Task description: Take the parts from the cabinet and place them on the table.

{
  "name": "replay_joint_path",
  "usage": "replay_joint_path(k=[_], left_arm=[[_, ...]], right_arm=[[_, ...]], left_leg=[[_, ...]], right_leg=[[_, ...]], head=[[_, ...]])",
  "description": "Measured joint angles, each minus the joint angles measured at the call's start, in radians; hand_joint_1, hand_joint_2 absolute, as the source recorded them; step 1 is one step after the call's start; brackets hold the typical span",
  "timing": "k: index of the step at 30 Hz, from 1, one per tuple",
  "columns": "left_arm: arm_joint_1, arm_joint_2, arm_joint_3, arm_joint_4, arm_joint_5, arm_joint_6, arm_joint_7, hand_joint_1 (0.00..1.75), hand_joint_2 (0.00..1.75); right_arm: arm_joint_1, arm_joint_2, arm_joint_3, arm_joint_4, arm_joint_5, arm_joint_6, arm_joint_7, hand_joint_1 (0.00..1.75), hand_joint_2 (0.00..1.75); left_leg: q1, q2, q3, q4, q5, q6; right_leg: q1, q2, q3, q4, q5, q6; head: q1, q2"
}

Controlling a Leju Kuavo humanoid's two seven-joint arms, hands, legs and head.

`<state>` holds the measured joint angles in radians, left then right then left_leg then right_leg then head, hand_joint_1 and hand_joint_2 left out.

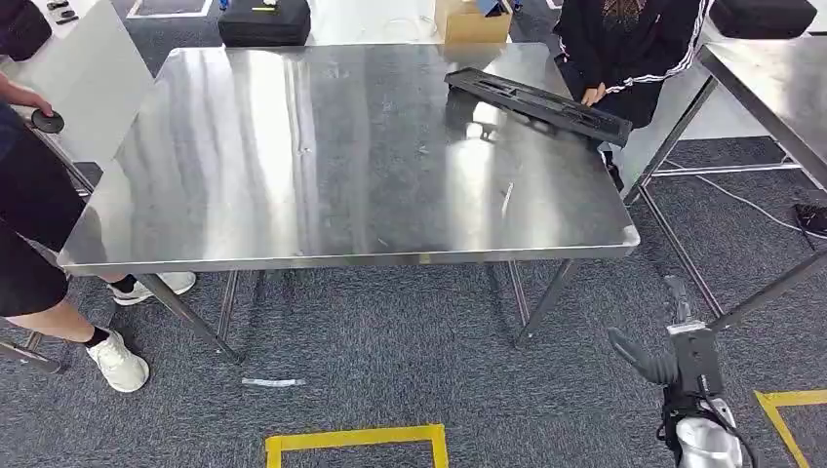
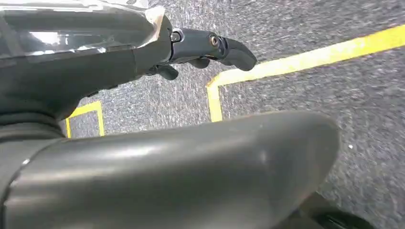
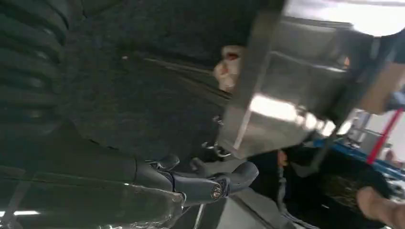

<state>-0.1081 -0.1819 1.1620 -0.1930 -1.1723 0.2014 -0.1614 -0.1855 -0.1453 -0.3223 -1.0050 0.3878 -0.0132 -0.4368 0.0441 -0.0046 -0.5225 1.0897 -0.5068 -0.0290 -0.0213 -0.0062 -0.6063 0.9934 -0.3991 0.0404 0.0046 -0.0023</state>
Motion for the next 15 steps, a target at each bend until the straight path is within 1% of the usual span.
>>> replay_joint_path(k=[1, 2, 3, 4, 5, 6, 7, 8, 9, 10, 11, 12, 13, 14, 15], left_arm=[[-0.003, -0.002, 0.0, 0.0, 0.001, 0.0, 0.0, 0.0, 0.0], [-0.004, -0.002, 0.002, 0.0, 0.006, 0.001, 0.0, 0.0, 0.0], [-0.005, -0.002, 0.004, 0.0, 0.011, 0.002, 0.0, 0.0, 0.0], [-0.005, -0.002, 0.006, 0.0, 0.014, 0.005, 0.002, 0.0, 0.0], [-0.004, -0.002, 0.008, 0.0, 0.018, 0.006, 0.003, 0.0, 0.0], [-0.004, -0.002, 0.013, 0.0, 0.022, 0.007, 0.006, 0.0, 0.0], [-0.004, -0.001, 0.016, 0.0, 0.023, 0.009, 0.007, 0.0, 0.0], [-0.004, -0.001, 0.019, 0.0, 0.024, 0.011, 0.007, 0.0, 0.0], [-0.003, -0.001, 0.021, 0.0, 0.024, 0.015, 0.007, 0.0, 0.0], [-0.002, -0.001, 0.023, 0.0, 0.023, 0.017, 0.008, 0.0, 0.0], [-0.001, -0.001, 0.024, 0.0, 0.023, 0.018, 0.008, 0.0, 0.0], [0.001, -0.001, 0.024, 0.0, 0.021, 0.018, 0.008, 0.0, 0.0], [0.002, -0.001, 0.025, 0.0, 0.021, 0.018, 0.008, 0.0, 0.0], [0.002, 0.0, 0.026, 0.0, 0.02, 0.019, 0.009, 0.0, 0.0], [0.002, 0.0, 0.027, 0.0, 0.02, 0.02, 0.009, 0.0, 0.0]], right_arm=[[-0.013, 0.0, -0.001, 0.03, 0.019, -0.021, 0.005, 0.0, 0.0], [-0.035, 0.004, 0.0, 0.08, 0.047, -0.052, 0.012, 0.0, 0.0], [-0.058, 0.006, 0.0, 0.141, 0.077, -0.093, 0.033, 0.0, 0.0], [-0.077, 0.01, 0.002, 0.204, 0.106, -0.13, 0.058, 0.0, 0.0], [-0.09, 0.013, 0.002, 0.267, 0.125, -0.156, 0.085, 0.0, 0.0], [-0.102, 0.019, 0.002, 0.338, 0.132, -0.174, 0.108, 0.0, 0.0], [-0.107, 0.024, 0.002, 0.395, 0.138, -0.181, 0.135, 0.0, 0.0], [-0.11, 0.03, 0.002, 0.439, 0.143, -0.188, 0.155, 0.0, 0.0], [-0.113, 0.037, 0.002, 0.477, 0.151, -0.196, 0.177, 0.0, 0.0], [-0.116, 0.042, 0.002, 0.512, 0.163, -0.207, 0.205, 0.0, 0.0], [-0.115, 0.05, 0.003, 0.549, 0.182, -0.223, 0.243, 0.0, 0.0], [-0.113, 0.056, 0.006, 0.575, 0.194, -0.234, 0.266, 0.0, 0.0], [-0.113, 0.062, 0.008, 0.597, 0.2, -0.244, 0.277, 0.0, 0.0], [-0.115, 0.067, 0.01, 0.617, 0.206, -0.245, 0.281, 0.0, 0.0], [-0.118, 0.07, 0.015, 0.632, 0.209, -0.245, 0.285, 0.0, 0.0]], left_leg=[[-0.012, -0.007, 0.034, -0.062, -0.03, -0.002], [-0.015, -0.011, 0.026, -0.059, -0.032, 0.018], [-0.017, -0.009, 0.009, -0.061, -0.03, 0.024], [-0.026, -0.009, 0.007, -0.057, -0.024, 0.037], [-0.029, -0.006, 0.0, -0.062, -0.012, 0.053], [-0.024, 0.0, -0.012, -0.065, 0.003, 0.074], [-0.027, -0.002, -0.024, -0.065, 0.018, 0.088], [-0.03, -0.001, -0.04, -0.065, 0.031, 0.094], [-0.033, -0.001, -0.057, -0.064, 0.044, 0.096], [-0.036, -0.001, -0.075, -0.063, 0.058, 0.098], [-0.039, -0.001, -0.095, -0.062, 0.073, 0.098], [-0.041, 0.0, -0.112, -0.062, 0.084, 0.098], [-0.042, 0.001, -0.127, -0.061, 0.096, 0.097], [-0.042, 0.001, -0.141, -0.061, 0.108, 0.094], [-0.042, 0.002, -0.153, -0.061, 0.12, 0.09]], right_leg=[[0.001, 0.002, -0.018, 0.011, 0.004, 0.006], [0.002, 0.002, -0.022, 0.013, 0.012, 0.017], [0.001, 0.002, -0.023, 0.012, 0.02, 0.027], [0.003, 0.002, -0.023, 0.003, 0.032, 0.037], [0.001, 0.002, -0.026, -0.002, 0.042, 0.046], [-0.008, 0.002, -0.035, 0.006, 0.03, 0.045], [-0.007, 0.002, -0.056, 0.041, -0.025, 0.032], [-0.008, 0.002, -0.081, 0.103, -0.085, 0.02], [-0.008, 0.002, -0.098, 0.18, -0.138, 0.013], [-0.004, 0.003, -0.111, 0.26, -0.176, 0.012], [-0.001, 0.004, -0.109, 0.318, -0.184, 0.019], [0.001, 0.004, -0.089, 0.326, -0.167, 0.027], [0.002, 0.004, -0.053, 0.298, -0.139, 0.036], [0.005, 0.004, -0.001, 0.241, -0.115, 0.042], [0.007, 0.004, 0.063, 0.16, -0.107, 0.04]], head=[[-0.005, 0.0], [-0.001, 0.0], [-0.001, 0.0], [-0.002, 0.0], [0.002, 0.0], [0.0, 0.0], [0.007, 0.0], [0.012, 0.0], [0.013, 0.0], [0.012, 0.0], [0.011, 0.0], [0.013, 0.0], [0.012, 0.0], [0.011, 0.0], [0.013, 0.0]])
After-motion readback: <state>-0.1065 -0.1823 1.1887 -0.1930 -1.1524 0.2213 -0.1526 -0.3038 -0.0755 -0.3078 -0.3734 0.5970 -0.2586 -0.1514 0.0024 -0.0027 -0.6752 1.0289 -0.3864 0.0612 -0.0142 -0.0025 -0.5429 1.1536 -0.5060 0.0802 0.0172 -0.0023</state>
